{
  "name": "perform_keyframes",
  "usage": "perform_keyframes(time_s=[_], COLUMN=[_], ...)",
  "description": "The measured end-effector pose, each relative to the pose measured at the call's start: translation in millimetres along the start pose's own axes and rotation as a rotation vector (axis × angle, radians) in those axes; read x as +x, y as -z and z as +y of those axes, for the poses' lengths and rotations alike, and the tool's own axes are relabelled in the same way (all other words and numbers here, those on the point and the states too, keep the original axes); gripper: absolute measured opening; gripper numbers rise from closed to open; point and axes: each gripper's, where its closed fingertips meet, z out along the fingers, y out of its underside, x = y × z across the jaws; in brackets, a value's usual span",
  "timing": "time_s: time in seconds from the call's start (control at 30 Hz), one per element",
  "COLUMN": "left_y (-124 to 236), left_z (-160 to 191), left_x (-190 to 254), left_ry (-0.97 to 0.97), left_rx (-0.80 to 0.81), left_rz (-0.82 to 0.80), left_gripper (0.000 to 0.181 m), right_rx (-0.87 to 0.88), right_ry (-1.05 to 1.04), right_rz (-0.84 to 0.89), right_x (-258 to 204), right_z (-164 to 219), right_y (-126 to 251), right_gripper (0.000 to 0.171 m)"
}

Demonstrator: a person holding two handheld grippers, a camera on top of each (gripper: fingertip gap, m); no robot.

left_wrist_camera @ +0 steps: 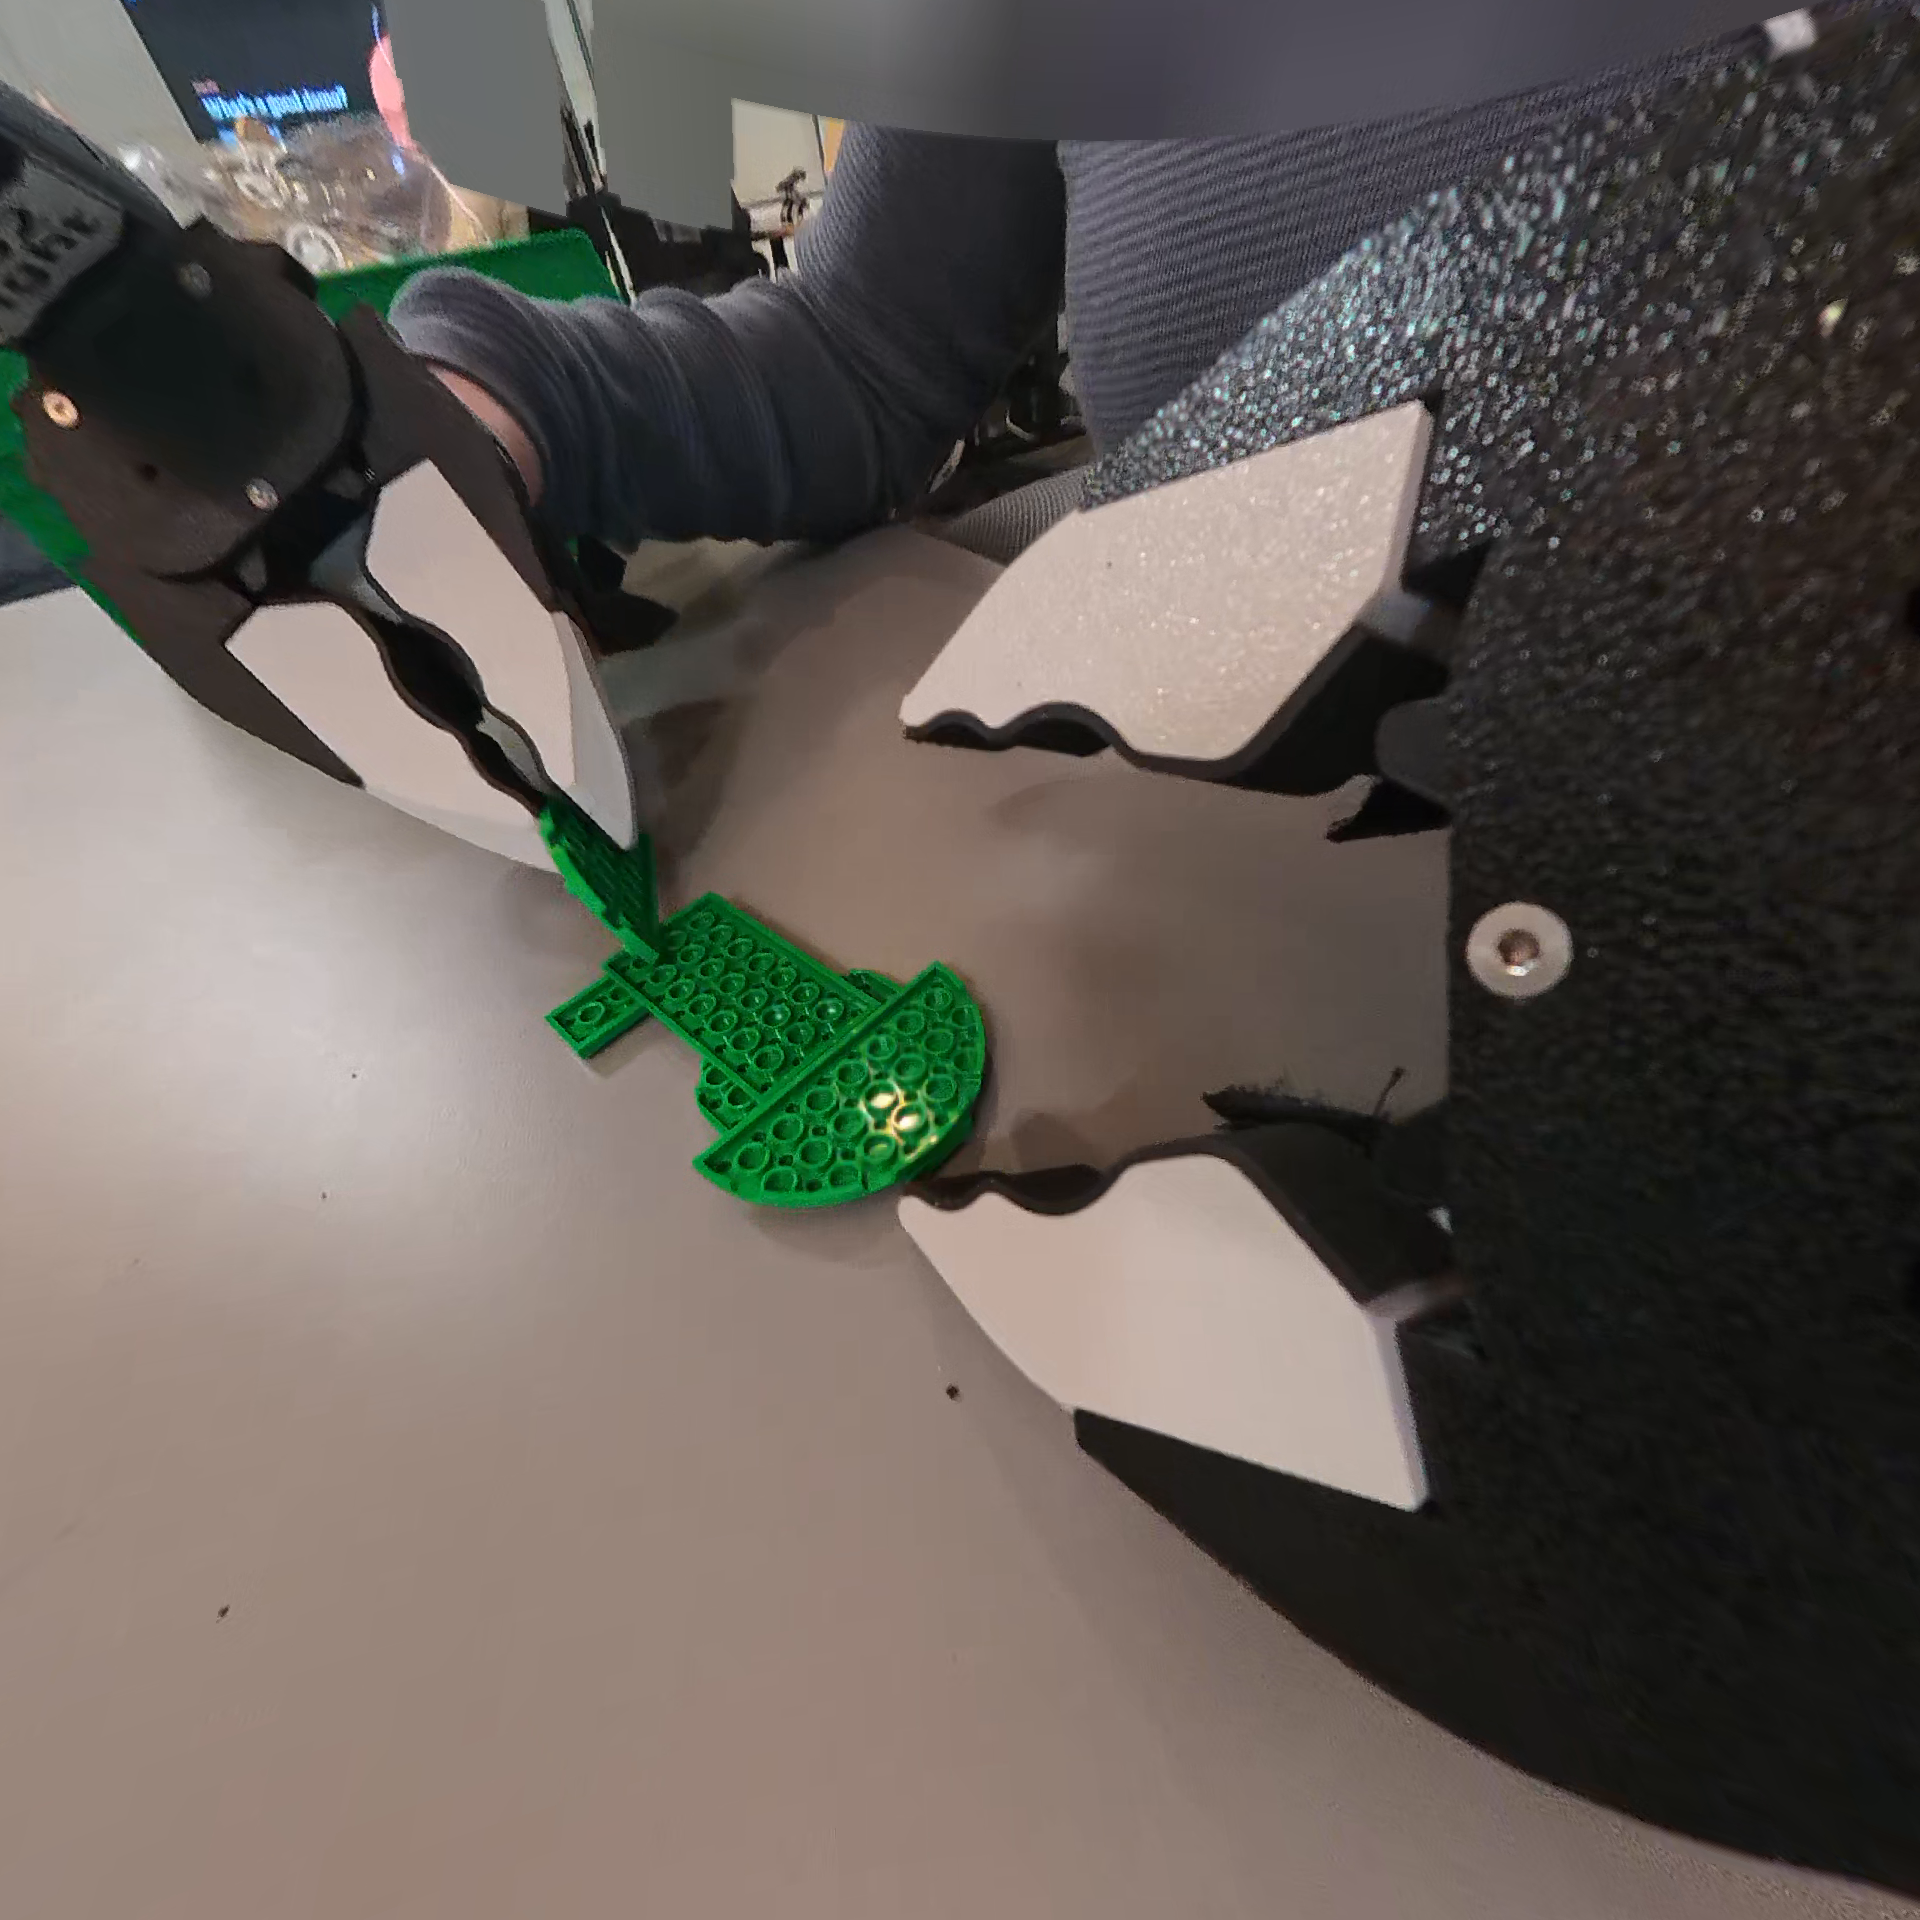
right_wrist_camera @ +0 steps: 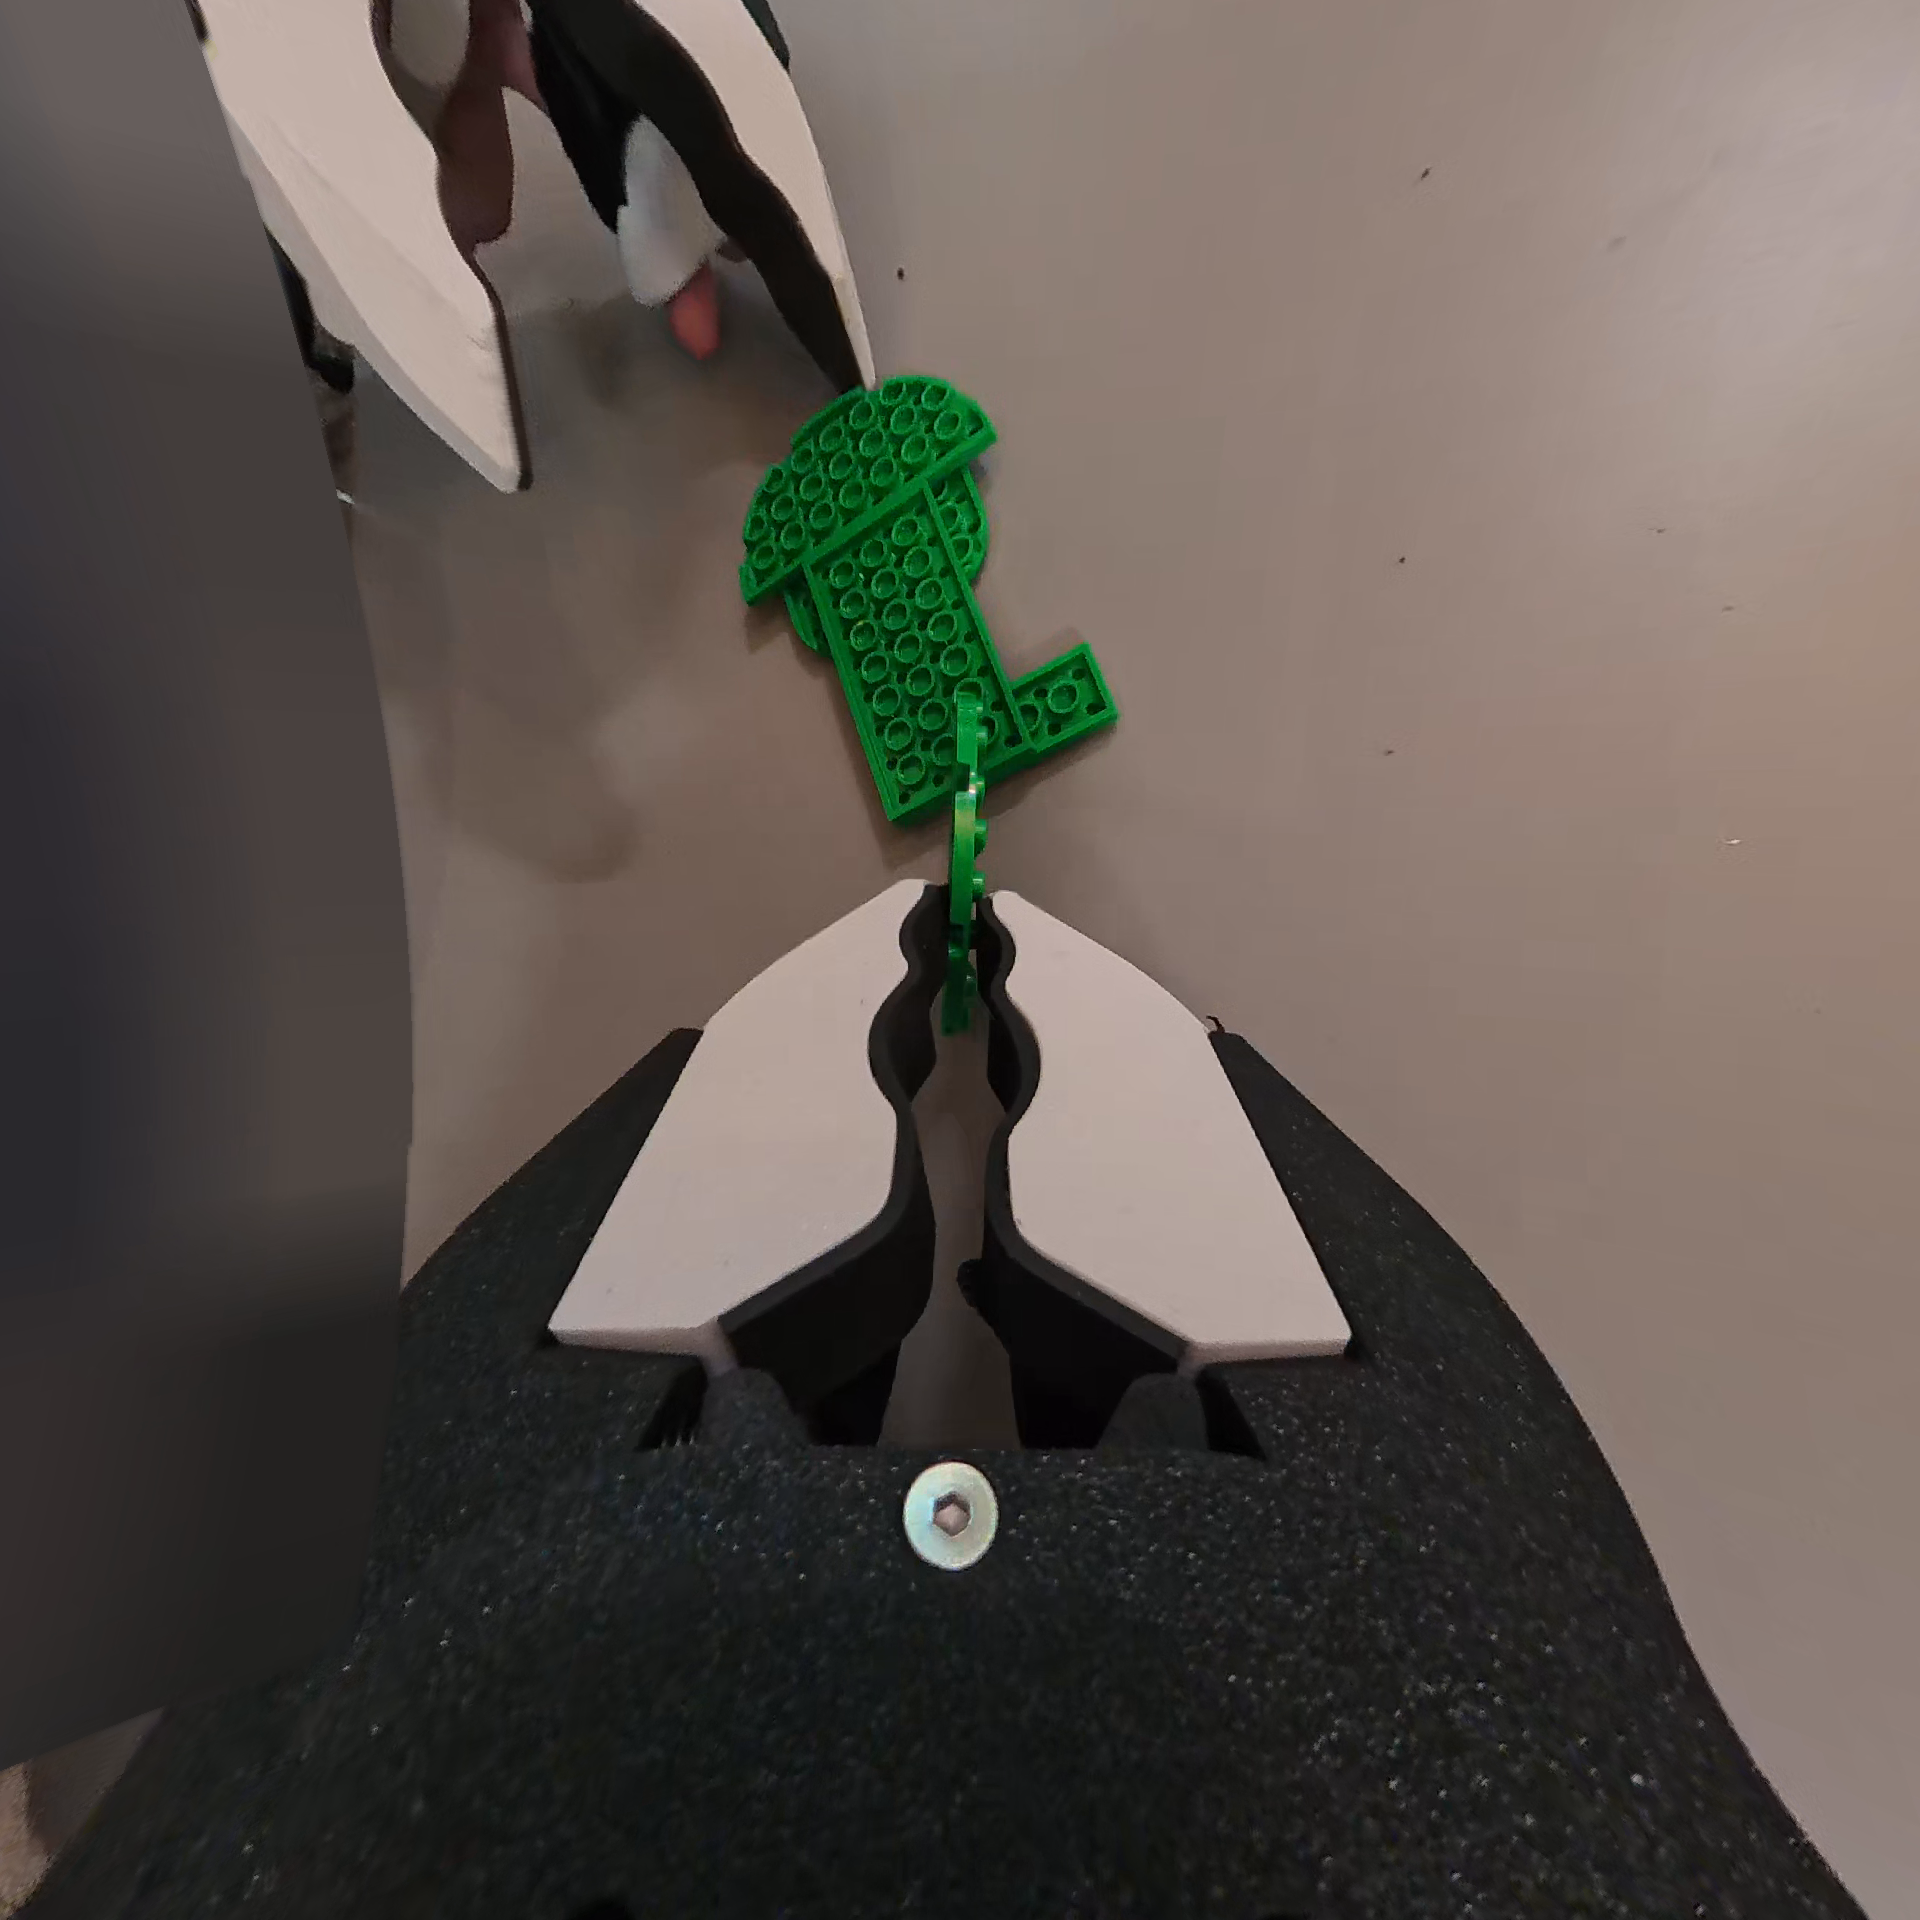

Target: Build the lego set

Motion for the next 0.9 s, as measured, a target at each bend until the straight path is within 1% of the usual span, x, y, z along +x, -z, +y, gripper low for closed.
perform_keyframes(time_s=[0.2, 0.33, 0.4, 0.5, 0.63, 0.67, 0.7, 0.77, 0.83, 0.9], left_y=[-3, -4, -7, -21, -37, -39, -41, -47, -52, -53], left_z=[-2, -13, -15, -12, -14, -15, -18, -18, -16, -14], left_x=[7, 22, 26, 22, 22, 24, 30, 34, 31, 27], left_ry=[0.070, 0.128, 0.151, 0.114, 0.021, -0.008, -0.033, -0.097, -0.182, -0.222], left_rx=[0.010, 0.073, 0.075, 0.048, 0.039, 0.040, 0.050, 0.038, 0.013, -0.004], left_rz=[0.122, 0.276, 0.325, 0.283, 0.202, 0.202, 0.222, 0.214, 0.155, 0.104], left_gripper=[0.072, 0.054, 0.052, 0.046, 0.026, 0.010, 0.000, 0.000, 0.000, 0.000], right_rx=[0.038, 0.066, 0.085, 0.104, 0.138, 0.142, 0.138, 0.145, 0.175, 0.200], right_ry=[-0.012, -0.008, -0.013, -0.029, -0.043, -0.043, -0.041, -0.032, -0.018, -0.004], right_rz=[-0.080, -0.094, -0.109, -0.117, -0.138, -0.139, -0.133, -0.149, -0.159, -0.103], right_x=[-9, -12, -15, -16, -20, -21, -21, -26, -30, -27], right_z=[-1, -2, -1, 2, 5, 6, 8, 9, 8, 8], right_y=[-4, -3, -2, 0, 3, 4, 4, 5, 13, 28], right_gripper=[0.004, 0.004, 0.004, 0.004, 0.004, 0.004, 0.004, 0.004, 0.004, 0.004])
